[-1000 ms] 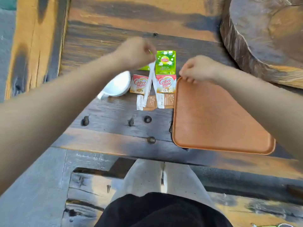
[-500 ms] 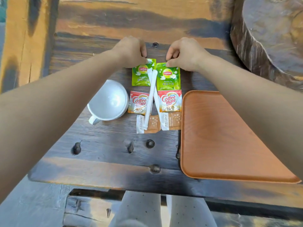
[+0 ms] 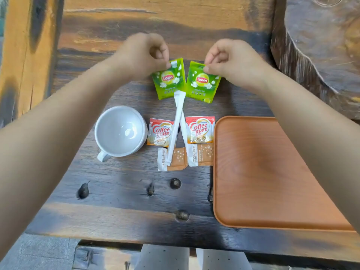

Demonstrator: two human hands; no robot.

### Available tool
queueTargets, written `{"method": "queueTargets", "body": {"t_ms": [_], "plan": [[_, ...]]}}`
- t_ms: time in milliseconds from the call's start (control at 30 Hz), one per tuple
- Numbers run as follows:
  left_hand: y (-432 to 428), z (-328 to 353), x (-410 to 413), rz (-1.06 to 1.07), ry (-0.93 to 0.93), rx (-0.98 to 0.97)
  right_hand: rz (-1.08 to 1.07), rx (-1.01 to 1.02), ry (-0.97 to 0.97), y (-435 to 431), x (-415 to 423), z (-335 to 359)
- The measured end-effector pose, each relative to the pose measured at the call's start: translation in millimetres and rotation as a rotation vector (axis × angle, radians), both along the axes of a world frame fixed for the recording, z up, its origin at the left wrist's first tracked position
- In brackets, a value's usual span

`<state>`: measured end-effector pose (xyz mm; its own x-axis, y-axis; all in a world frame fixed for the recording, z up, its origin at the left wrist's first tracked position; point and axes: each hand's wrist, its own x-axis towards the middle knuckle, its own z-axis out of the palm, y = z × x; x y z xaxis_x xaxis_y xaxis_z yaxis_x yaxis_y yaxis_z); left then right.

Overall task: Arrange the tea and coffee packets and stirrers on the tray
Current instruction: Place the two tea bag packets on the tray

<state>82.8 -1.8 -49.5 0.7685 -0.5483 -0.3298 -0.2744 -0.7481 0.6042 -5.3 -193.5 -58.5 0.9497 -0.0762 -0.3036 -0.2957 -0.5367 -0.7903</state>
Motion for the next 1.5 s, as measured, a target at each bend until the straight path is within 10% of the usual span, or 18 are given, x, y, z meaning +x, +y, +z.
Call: {"method": "queueTargets", "body": {"t_ms": [333,567,767,1000,1500], "plan": [[-29,39,-51,0.157,0.007,-0.474,-0.365,0.208,-0.269,-42,-65,38],[-68,-4,-119,-0.074,0.21,-0.209,-0.446,0.253,-0.129,-54,-145,16],[-84,-20,-145,-0.153,0.001,-0.034,-0.379,0.247,-0.066,-47,-166,-4],[-71,-23,-186,-0.165,-0.377,-0.02,-0.279,-0.219,-0.129,-35,-167,-28],[-66,-48,-233,-0.089,-0.375,0.052,-0.135,-0.47,-0.186,-13,-209,-49]]}}
